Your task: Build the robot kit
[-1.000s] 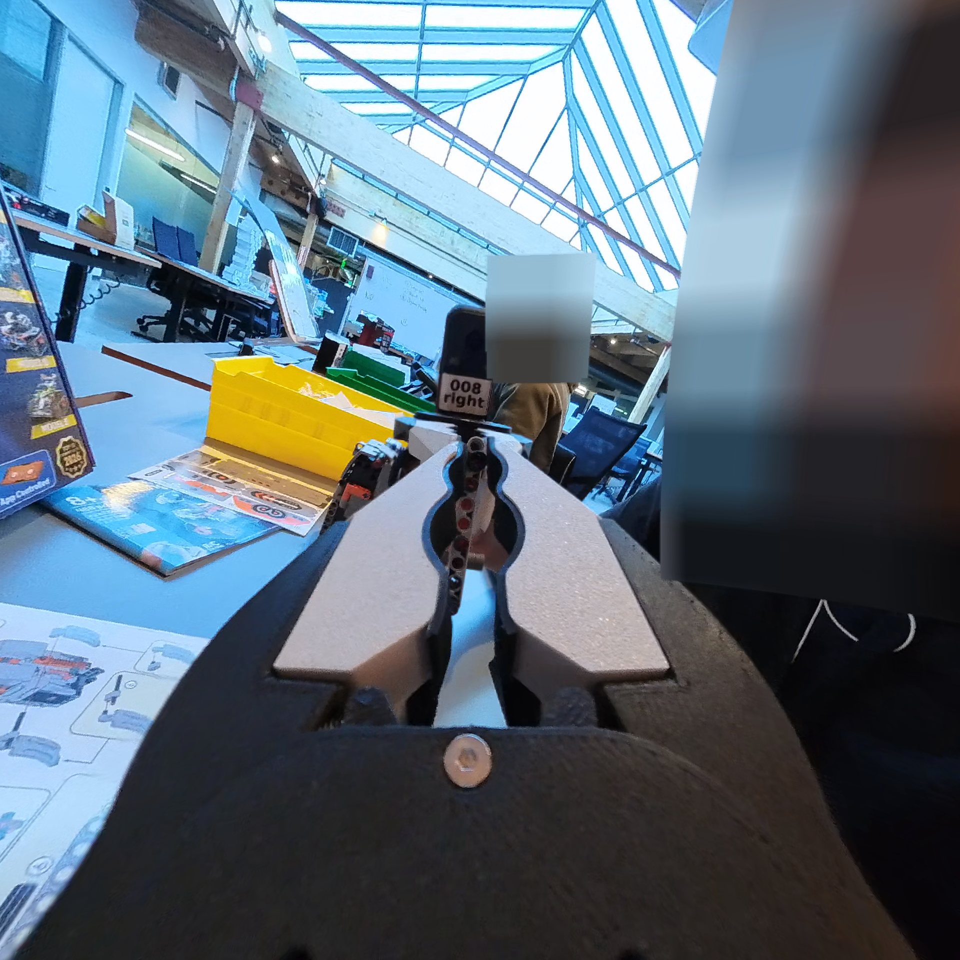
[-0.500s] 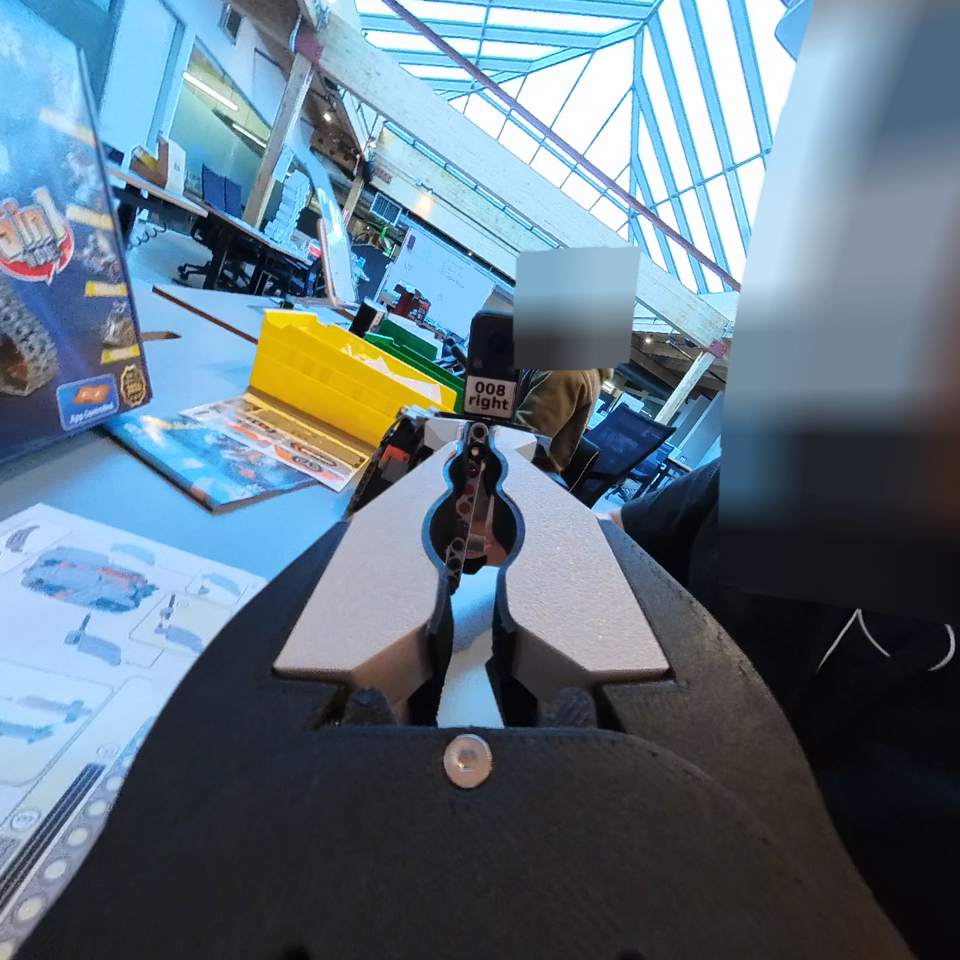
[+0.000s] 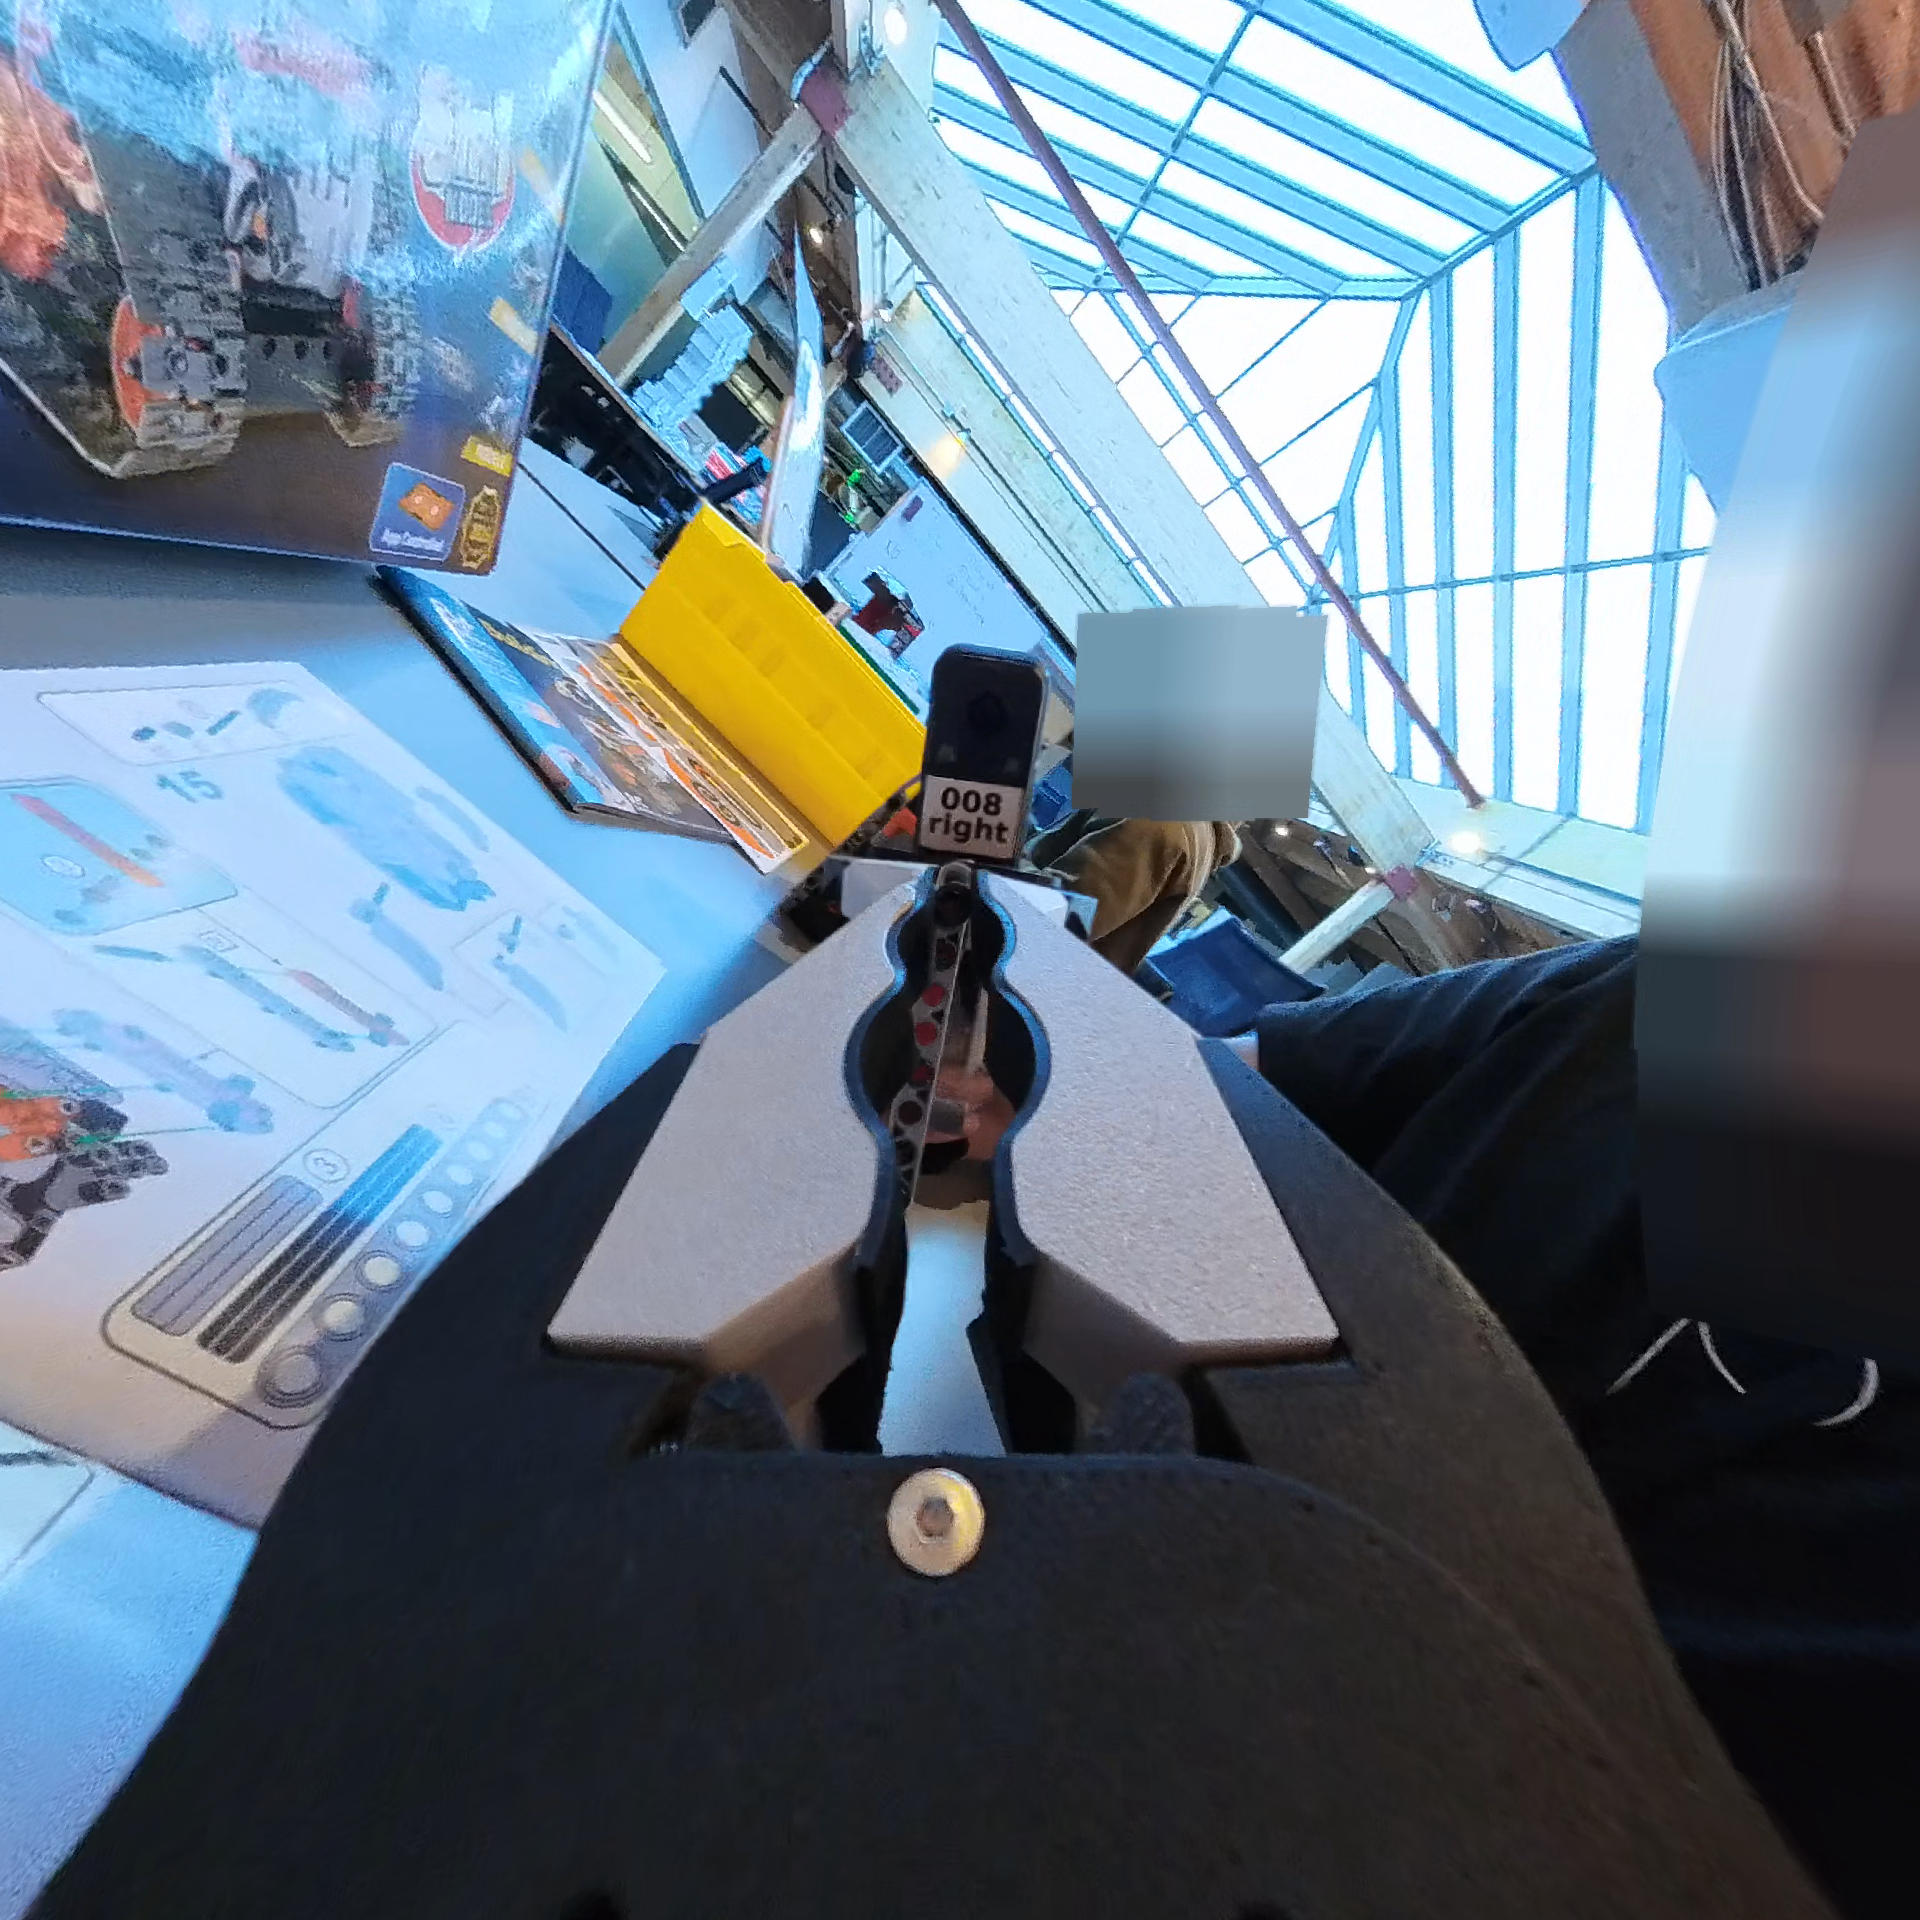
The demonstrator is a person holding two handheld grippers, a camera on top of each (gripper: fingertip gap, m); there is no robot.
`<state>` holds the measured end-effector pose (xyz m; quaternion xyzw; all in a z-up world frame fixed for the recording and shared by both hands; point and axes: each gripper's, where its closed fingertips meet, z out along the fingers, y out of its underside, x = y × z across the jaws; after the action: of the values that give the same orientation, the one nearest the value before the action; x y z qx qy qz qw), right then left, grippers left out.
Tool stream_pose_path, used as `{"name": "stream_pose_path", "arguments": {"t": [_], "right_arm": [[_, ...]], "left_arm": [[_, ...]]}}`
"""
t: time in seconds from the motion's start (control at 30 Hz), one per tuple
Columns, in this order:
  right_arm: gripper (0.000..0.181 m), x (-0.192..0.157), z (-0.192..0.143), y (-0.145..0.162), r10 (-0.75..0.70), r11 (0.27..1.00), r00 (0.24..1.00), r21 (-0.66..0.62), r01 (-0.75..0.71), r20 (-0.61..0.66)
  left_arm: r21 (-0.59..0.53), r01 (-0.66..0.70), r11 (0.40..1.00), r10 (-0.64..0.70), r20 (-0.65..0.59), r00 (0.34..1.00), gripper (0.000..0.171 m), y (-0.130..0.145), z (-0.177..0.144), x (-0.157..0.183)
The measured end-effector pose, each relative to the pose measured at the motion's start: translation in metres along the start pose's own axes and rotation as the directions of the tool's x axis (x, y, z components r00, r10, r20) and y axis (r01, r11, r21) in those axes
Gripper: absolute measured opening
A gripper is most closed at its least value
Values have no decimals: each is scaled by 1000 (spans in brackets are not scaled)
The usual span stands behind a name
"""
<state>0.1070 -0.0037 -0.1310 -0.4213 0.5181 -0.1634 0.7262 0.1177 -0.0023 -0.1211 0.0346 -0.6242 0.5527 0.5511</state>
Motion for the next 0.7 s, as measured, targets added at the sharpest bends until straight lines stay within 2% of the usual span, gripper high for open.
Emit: {"name": "stream_pose_path", "arguments": {"t": [0.13, 0.7], "right_arm": [[6, 3, 3, 6, 17, 999, 1000, -43, -18, -17], [6, 5, 3, 9, 1, 998, 999, -59, -3, -42]], "left_arm": [[4, -9, 1000, 9, 22, 1000, 3, 0, 0, -2], [-11, -57, 998, 57, 72, 996, 4, 3, 0, -6]]}}
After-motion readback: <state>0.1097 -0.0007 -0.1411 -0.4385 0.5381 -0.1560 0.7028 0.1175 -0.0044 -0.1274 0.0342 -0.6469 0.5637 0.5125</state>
